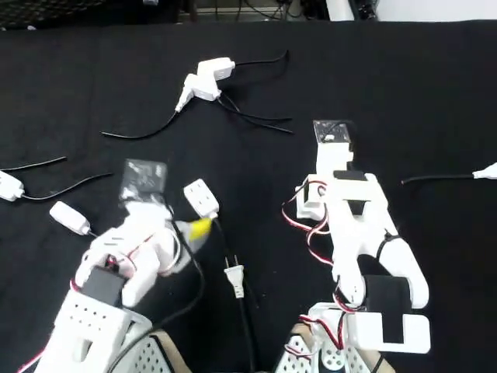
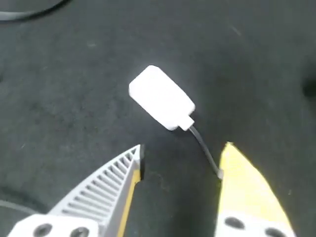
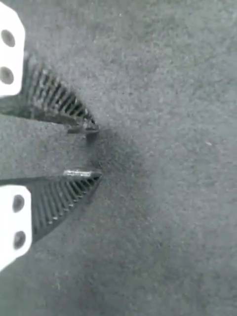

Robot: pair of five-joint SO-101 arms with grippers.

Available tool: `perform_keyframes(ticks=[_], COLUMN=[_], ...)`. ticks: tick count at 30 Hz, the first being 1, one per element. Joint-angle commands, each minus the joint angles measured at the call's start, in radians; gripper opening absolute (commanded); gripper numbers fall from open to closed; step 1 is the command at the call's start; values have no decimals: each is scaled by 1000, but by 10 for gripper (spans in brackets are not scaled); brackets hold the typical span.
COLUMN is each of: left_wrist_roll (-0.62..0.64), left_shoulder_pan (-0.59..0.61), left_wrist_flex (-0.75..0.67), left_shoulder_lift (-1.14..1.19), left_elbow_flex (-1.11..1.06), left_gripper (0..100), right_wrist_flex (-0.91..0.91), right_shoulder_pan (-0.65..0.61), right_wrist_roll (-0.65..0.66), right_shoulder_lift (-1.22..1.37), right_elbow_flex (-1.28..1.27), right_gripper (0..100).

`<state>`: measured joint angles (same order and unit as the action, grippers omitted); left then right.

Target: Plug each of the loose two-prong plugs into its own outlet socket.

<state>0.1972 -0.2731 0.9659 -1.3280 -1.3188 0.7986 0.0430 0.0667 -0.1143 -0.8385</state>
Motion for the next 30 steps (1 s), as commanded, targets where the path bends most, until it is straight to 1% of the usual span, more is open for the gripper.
perform_keyframes(ticks=[1, 4, 9, 11, 17, 21, 23, 26, 28, 30], left_wrist_roll=[163, 235, 273, 304, 311, 304, 269, 275, 341, 364], left_shoulder_pan=[16, -8, -18, 2, 21, 19, 19, 12, 10, -5], left_wrist_flex=[-2, 6, -5, -31, -48, -6, 11, 32, 41, 46], left_shoulder_lift=[190, 342, 543, 591, 634, 634, 634, 634, 643, 644], left_elbow_flex=[159, 216, 291, 295, 303, 337, 349, 349, 346, 321], left_gripper=[242, 239, 238, 239, 241, 242, 248, 316, 374, 415], right_wrist_flex=[-14, -23, -25, -25, -25, -25, -25, -25, -25, -25], right_shoulder_pan=[-15, -15, -15, -15, -15, -15, -15, -15, -15, -15], right_wrist_roll=[-5, -5, -5, -5, -5, -5, -5, -5, -5, -5], right_shoulder_lift=[1, 1, 1, 1, 1, 1, 1, 1, 1, 1], right_elbow_flex=[47, 45, 45, 45, 45, 45, 45, 45, 45, 45], right_gripper=[115, 115, 114, 114, 114, 114, 114, 114, 114, 114])
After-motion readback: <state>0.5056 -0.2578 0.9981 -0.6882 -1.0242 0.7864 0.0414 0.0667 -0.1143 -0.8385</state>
